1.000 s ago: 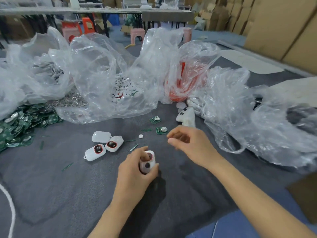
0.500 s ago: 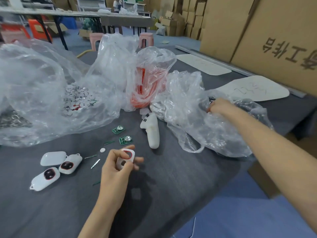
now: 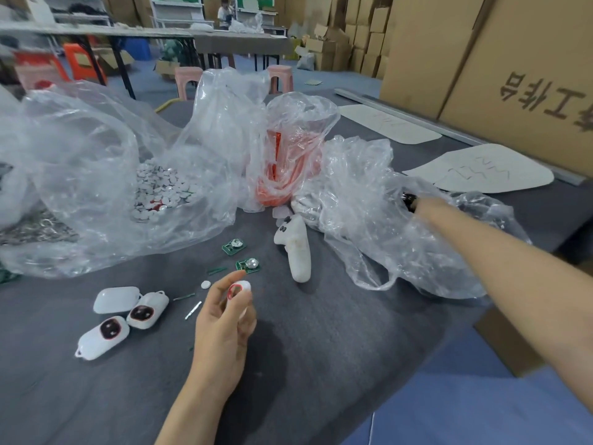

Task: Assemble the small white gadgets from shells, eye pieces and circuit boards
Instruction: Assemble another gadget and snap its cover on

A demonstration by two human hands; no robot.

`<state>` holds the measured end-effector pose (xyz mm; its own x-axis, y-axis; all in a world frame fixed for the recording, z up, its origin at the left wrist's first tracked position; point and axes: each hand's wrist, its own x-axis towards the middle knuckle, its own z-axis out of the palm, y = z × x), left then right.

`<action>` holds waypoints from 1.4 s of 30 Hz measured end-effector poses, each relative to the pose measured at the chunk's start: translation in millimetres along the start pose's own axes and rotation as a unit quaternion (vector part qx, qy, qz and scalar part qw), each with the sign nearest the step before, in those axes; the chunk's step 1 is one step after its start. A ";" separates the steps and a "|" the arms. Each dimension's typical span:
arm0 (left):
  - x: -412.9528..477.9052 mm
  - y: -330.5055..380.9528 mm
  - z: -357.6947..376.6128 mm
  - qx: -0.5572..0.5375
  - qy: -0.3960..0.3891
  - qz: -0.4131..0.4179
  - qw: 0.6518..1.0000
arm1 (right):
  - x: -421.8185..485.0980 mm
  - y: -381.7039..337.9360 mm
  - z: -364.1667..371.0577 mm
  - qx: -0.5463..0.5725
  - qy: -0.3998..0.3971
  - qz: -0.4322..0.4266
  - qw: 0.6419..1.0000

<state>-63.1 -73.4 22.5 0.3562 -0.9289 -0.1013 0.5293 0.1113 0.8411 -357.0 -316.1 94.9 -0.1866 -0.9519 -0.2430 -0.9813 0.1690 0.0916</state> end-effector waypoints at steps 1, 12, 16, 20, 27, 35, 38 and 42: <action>0.1 0.8 0.1 -0.001 0.002 -0.001 1.000 | -2.5 -0.9 -0.2 0.005 -0.006 -0.007 1.000; 3.7 5.6 -3.6 -0.063 -0.006 -0.067 0.996 | 6.5 -3.3 15.7 0.134 0.097 -0.068 0.984; 5.3 9.5 -5.5 -0.102 0.017 -0.082 0.991 | 10.3 3.2 18.1 0.175 0.110 -0.072 0.976; 6.6 8.8 -9.2 -0.101 0.033 -0.100 0.989 | 4.6 4.3 17.3 0.143 0.186 -0.054 0.971; 4.4 1.3 -8.3 -0.074 0.048 -0.066 0.994 | -96.0 -32.4 -27.8 0.539 0.403 -0.156 0.723; -5.2 12.2 -8.6 -0.081 0.081 -0.053 0.992 | -215.9 -151.4 45.1 0.760 -0.219 -0.270 0.549; -13.4 17.0 -21.2 -0.110 0.090 -0.026 0.990 | -223.6 -178.9 73.2 0.760 -0.250 -0.225 0.557; -18.1 20.7 -33.9 -0.110 0.100 0.001 0.989 | -231.1 -197.4 89.3 0.773 -0.244 -0.196 0.552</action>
<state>-32.5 -42.4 23.7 0.4909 -0.8426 -0.2215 0.6755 0.2076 0.7075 -124.3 -106.7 46.7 0.4348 -0.8739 -0.2173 0.2520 0.3497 -0.9023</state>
